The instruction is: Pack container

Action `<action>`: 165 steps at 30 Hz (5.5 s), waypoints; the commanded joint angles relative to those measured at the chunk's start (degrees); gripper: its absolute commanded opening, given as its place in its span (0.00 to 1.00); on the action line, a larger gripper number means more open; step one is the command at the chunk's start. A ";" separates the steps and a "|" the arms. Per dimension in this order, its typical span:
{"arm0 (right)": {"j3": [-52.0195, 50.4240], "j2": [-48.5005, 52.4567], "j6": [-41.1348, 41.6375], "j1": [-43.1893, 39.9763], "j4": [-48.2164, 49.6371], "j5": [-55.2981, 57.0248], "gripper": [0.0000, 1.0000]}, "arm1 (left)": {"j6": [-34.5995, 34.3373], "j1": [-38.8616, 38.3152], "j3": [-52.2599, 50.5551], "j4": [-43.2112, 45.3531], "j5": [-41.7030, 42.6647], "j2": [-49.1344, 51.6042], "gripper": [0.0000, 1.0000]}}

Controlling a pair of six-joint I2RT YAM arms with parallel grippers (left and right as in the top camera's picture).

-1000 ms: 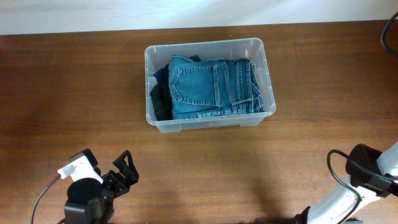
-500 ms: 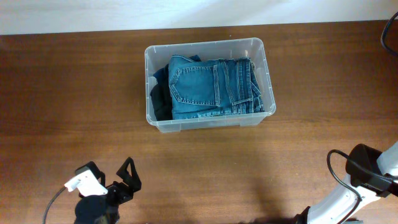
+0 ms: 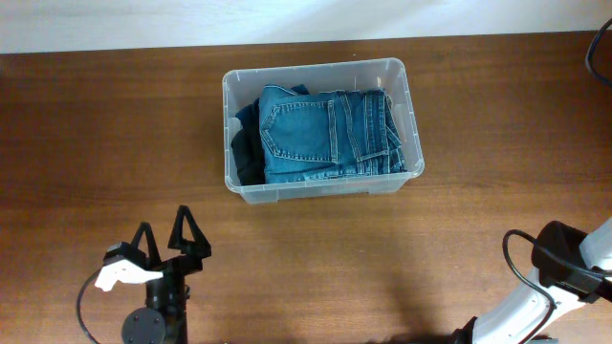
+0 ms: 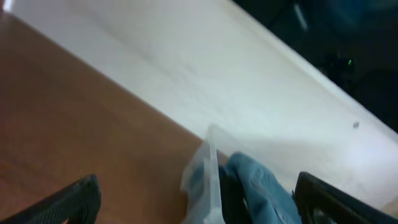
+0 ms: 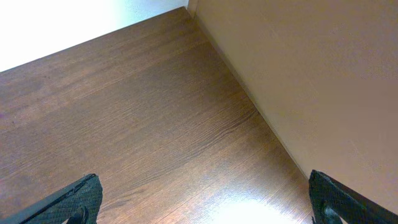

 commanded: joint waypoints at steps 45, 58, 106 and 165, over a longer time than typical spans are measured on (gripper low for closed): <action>-0.09 0.04 0.09 -0.11 -0.33 0.48 0.98 | 22.64 4.11 -5.77 -0.85 -0.33 -0.87 0.99; -0.09 0.04 0.09 -0.11 -0.33 0.48 0.99 | 22.67 4.11 -5.77 -0.87 -0.33 -0.87 0.99; -0.09 0.04 0.09 -0.11 -0.33 0.48 0.98 | 22.67 4.11 -5.77 -0.87 -0.33 -0.87 0.99; 0.13 -4.26 0.09 0.00 -0.33 0.48 0.98 | 22.67 4.11 -5.77 -0.87 -0.33 -0.87 0.99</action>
